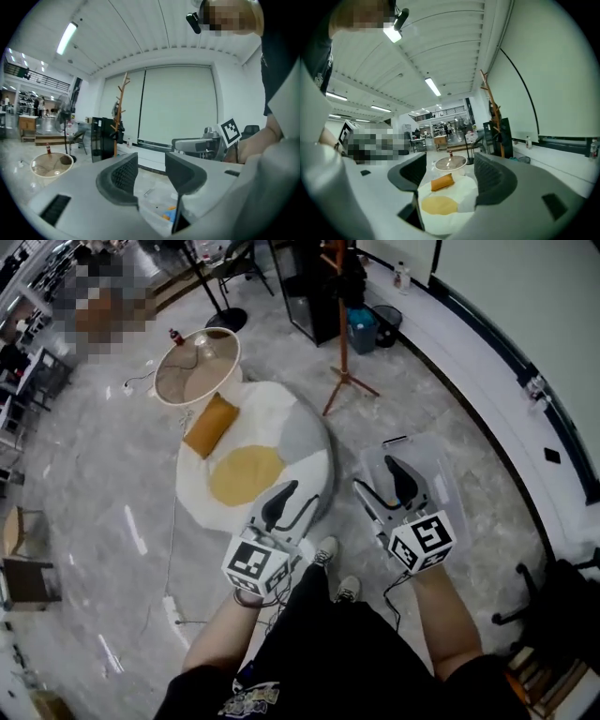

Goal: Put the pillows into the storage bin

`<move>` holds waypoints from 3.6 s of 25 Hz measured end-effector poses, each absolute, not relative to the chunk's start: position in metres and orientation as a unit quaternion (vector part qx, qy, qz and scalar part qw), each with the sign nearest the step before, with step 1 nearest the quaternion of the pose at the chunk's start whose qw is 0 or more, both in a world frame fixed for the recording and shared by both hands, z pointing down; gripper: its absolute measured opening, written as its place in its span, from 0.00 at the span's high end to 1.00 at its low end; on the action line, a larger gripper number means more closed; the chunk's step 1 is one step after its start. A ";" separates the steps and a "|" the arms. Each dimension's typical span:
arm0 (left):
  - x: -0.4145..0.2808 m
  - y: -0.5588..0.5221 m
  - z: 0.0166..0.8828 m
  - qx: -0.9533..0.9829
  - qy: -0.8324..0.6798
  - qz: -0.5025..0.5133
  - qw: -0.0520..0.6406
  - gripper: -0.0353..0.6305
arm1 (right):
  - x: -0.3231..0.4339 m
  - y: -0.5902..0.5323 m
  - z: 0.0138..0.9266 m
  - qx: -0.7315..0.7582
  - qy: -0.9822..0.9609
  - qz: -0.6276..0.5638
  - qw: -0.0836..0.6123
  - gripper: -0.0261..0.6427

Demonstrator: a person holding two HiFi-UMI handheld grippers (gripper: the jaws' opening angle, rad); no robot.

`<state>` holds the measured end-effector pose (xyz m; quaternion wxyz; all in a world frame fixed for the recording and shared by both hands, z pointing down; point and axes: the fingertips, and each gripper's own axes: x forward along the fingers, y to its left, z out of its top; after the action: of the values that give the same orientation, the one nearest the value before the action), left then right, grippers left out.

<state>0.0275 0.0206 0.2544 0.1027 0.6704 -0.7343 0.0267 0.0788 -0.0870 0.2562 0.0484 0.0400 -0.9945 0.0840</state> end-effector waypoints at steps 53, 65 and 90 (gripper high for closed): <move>-0.270 0.508 0.290 0.362 -0.921 -0.051 0.138 0.67 | -0.321 0.335 0.328 -0.241 -0.950 0.133 0.150 0.46; -0.376 0.411 0.285 0.428 -0.894 -0.013 0.133 0.67 | -0.407 0.262 0.356 -0.192 -0.949 0.187 0.163 0.45; -0.625 0.365 0.375 0.641 -0.746 0.015 0.178 0.65 | -0.579 0.222 0.465 0.079 -0.937 0.290 0.181 0.38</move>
<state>-0.6253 0.3647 0.3747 0.1781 0.6414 -0.7461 0.0149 -0.5790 0.2218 0.4651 0.1805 0.0794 -0.9365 0.2899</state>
